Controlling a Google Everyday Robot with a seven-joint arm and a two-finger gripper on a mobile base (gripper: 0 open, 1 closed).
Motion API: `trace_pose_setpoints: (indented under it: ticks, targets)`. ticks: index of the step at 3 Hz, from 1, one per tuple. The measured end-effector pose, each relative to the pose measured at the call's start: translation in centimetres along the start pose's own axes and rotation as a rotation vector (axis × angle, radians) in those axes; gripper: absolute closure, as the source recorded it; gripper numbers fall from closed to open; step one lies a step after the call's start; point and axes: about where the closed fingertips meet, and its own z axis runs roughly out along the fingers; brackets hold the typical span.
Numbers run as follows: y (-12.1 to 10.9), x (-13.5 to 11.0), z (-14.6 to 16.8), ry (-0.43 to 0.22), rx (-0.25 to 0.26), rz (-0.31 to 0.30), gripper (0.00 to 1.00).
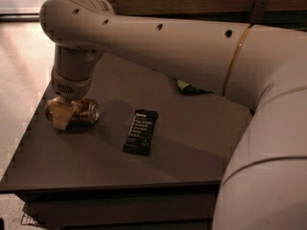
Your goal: Knock orange can over
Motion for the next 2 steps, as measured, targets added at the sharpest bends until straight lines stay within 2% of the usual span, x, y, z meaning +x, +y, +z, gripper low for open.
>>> trace_pose_setpoints:
  ticks: [1,2]
  targets:
    - [0.07,-0.02,0.04,0.001,-0.001,-0.001,0.0]
    - [0.07,-0.02,0.04,0.001,-0.001,-0.001,0.0]
